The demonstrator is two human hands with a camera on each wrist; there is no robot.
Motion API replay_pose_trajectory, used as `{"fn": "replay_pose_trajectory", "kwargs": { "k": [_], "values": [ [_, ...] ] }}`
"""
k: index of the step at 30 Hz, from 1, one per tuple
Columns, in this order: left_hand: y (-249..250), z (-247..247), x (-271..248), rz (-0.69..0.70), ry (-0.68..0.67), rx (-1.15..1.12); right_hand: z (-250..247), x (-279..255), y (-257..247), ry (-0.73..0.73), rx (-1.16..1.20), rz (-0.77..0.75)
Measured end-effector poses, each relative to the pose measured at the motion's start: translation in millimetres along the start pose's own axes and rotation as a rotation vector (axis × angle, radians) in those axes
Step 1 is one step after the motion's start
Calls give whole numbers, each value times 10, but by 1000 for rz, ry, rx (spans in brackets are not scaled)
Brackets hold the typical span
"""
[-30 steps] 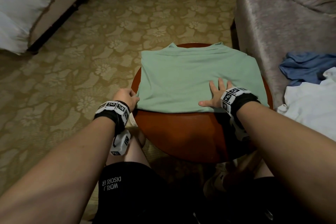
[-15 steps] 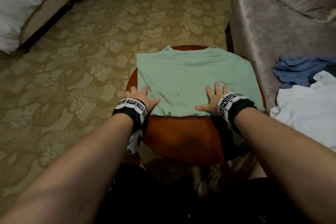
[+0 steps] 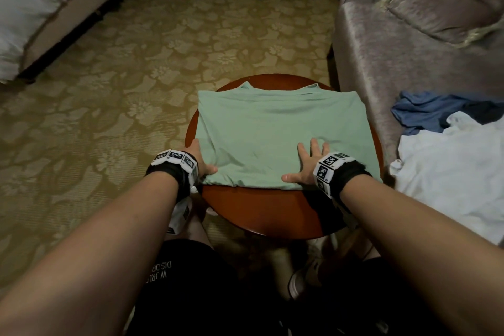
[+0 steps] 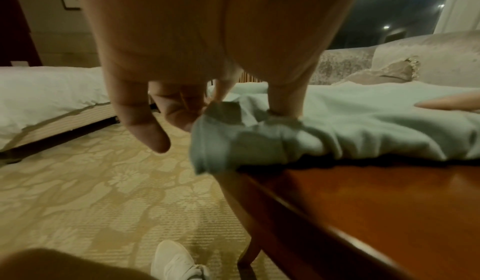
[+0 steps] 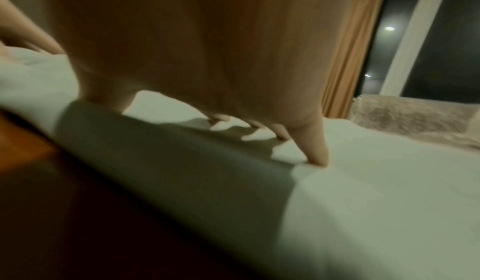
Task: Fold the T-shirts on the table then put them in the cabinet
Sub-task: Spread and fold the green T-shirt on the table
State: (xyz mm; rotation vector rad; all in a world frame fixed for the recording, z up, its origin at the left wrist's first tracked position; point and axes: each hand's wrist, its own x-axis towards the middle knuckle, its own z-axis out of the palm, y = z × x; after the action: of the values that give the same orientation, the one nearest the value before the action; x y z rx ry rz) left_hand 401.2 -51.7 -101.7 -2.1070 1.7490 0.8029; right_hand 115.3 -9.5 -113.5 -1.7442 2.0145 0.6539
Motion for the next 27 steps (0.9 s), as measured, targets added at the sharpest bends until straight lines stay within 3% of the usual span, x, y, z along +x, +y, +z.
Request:
{"fn": "replay_pose_trajectory", "kwargs": {
  "k": [6, 13, 18, 27],
  "values": [
    [49, -144, -87, -8, -39, -36, -232, -53, -89, 39, 44, -4],
    [188, -254, 174, -52, 140, -427, -451, 152, -208, 77, 114, -48],
    [313, -371, 318, -136, 146, -629, -581, 345, -286, 32, 73, -75],
    [386, -438, 552, -152, 128, -645, -576, 575, -330, -17, 54, -102]
  ]
}}
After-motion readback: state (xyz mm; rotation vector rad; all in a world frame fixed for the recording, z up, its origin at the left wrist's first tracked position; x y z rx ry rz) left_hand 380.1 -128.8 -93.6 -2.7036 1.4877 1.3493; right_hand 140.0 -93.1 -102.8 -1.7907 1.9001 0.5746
